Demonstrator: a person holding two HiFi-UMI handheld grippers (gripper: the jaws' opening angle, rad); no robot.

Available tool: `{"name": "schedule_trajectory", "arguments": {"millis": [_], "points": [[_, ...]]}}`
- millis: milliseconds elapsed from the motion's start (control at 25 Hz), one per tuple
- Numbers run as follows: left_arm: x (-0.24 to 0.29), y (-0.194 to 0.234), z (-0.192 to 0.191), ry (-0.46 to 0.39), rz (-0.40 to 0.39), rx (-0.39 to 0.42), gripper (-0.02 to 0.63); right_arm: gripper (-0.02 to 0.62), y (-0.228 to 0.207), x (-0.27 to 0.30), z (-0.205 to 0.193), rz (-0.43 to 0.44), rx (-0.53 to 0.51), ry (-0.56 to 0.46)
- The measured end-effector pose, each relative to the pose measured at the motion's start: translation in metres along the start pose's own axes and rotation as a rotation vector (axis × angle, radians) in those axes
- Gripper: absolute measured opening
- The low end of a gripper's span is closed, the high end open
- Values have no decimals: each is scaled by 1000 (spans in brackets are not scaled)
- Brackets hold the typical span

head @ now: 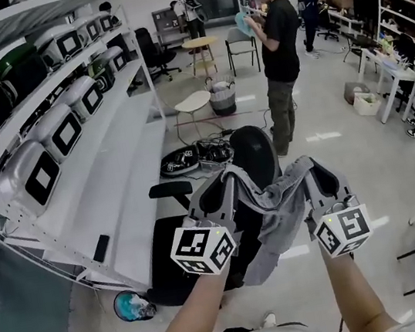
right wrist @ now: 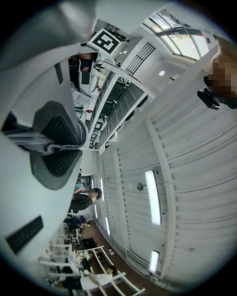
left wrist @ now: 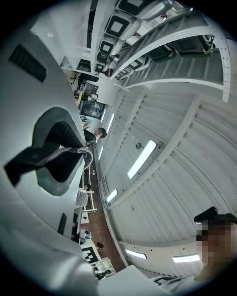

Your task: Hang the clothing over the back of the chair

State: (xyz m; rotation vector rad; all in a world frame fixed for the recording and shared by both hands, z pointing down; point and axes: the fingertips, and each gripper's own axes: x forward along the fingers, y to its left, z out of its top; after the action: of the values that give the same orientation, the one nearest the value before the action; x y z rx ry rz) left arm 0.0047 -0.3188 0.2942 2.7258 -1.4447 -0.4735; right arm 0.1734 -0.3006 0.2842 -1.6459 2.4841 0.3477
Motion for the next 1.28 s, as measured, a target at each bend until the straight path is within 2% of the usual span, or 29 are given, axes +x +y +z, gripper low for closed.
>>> {"name": "schedule_trajectory", "arguments": {"millis": [160,400,600,800,960,1280], "points": [[24,17,12,-23,24,-3,34,40,-28,12,-6,-13,32,-3],[52,46,69,-120,0,27,34,40,-36,43,21,8,48,-62],[76,65,106,-171,-43,59,34,40,-41,66,36,-13,17,-84],[98,94,119,-173,-48,41,34,40,-46,95,47,-25,-13,-105],[111,128,109,-141,-13,45,34,40,-51,116,36,-30,-25,-90],[132,180,38,-12,40,-9,34,40,-53,153,-16,-42,-58,4]]}}
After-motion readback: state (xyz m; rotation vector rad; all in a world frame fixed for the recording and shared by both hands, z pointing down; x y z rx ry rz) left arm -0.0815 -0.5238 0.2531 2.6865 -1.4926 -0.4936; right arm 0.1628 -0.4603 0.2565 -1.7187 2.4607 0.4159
